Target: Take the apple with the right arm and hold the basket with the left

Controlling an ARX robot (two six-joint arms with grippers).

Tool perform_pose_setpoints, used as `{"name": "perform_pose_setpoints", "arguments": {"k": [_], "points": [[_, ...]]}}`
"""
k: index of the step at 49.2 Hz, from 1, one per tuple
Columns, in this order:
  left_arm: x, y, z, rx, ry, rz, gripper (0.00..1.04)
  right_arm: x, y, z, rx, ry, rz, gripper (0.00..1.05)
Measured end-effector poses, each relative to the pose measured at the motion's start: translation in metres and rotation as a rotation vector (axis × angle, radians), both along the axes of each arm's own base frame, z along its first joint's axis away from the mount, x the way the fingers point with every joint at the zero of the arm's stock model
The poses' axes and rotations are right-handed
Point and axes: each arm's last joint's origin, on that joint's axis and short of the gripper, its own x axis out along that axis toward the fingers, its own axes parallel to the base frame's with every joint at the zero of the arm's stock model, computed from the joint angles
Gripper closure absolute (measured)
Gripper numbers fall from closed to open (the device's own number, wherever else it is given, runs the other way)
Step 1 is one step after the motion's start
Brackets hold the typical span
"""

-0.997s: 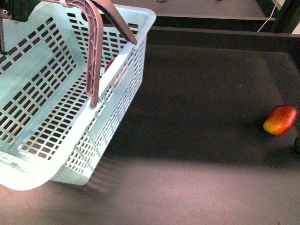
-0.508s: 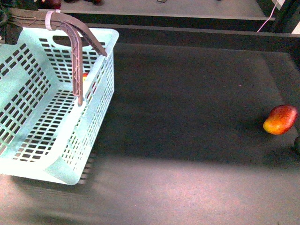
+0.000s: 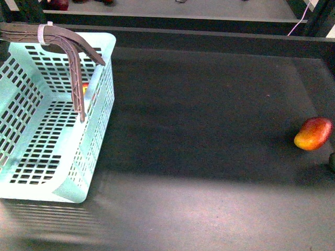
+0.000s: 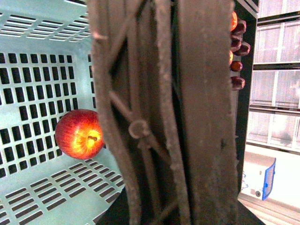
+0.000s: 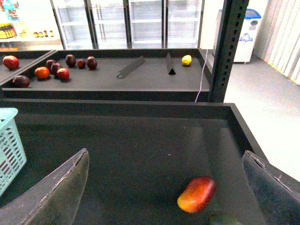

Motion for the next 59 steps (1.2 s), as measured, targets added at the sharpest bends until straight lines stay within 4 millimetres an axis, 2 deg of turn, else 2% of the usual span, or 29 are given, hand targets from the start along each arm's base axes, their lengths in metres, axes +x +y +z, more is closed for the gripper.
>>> {"name": "perform_pose_setpoints", "arguments": {"k": [6, 7, 12, 15, 21, 25, 30, 36, 47, 49, 51, 53, 57, 59], "points": [[-0.001, -0.002, -0.001, 0.002, 0.004, -0.001, 0.90, 0.000, 0.000, 0.000, 0.000, 0.000, 0.000, 0.09], [-0.001, -0.002, -0.001, -0.002, 0.004, -0.002, 0.87, 0.000, 0.000, 0.000, 0.000, 0.000, 0.000, 0.09], [-0.003, -0.004, -0.002, -0.018, 0.011, 0.003, 0.71, 0.000, 0.000, 0.000, 0.000, 0.000, 0.000, 0.09], [-0.008, -0.005, -0.002, -0.032, 0.026, 0.015, 0.57, 0.000, 0.000, 0.000, 0.000, 0.000, 0.000, 0.09], [-0.017, -0.007, 0.004, -0.034, 0.024, 0.022, 0.41, 0.000, 0.000, 0.000, 0.000, 0.000, 0.000, 0.09], [-0.027, -0.011, 0.016, -0.030, 0.009, 0.025, 0.27, 0.000, 0.000, 0.000, 0.000, 0.000, 0.000, 0.09], [-0.051, -0.017, 0.038, 0.033, 0.020, 0.020, 0.05, 0.000, 0.000, 0.000, 0.000, 0.000, 0.000, 0.09], [-0.081, -0.027, 0.053, 0.120, 0.044, -0.017, 0.07, 0.000, 0.000, 0.000, 0.000, 0.000, 0.000, 0.09], [-0.086, -0.029, 0.058, 0.137, 0.032, -0.035, 0.07, 0.000, 0.000, 0.000, 0.000, 0.000, 0.000, 0.09], [-0.086, -0.028, 0.052, 0.187, -0.037, -0.144, 0.12, 0.000, 0.000, 0.000, 0.000, 0.000, 0.000, 0.09], [-0.094, -0.025, 0.044, 0.368, -0.194, -0.323, 0.23, 0.000, 0.000, 0.000, 0.000, 0.000, 0.000, 0.09], [-0.107, -0.022, 0.039, 0.612, -0.278, -0.422, 0.32, 0.000, 0.000, 0.000, 0.000, 0.000, -0.001, 0.09], [-0.131, -0.016, 0.047, 1.057, -0.369, -0.485, 0.52, 0.000, 0.000, 0.000, 0.000, -0.001, 0.000, 0.09], [-0.140, -0.014, 0.050, 1.170, -0.368, -0.496, 0.61, 0.000, 0.000, 0.000, 0.000, -0.001, -0.001, 0.09]]}}
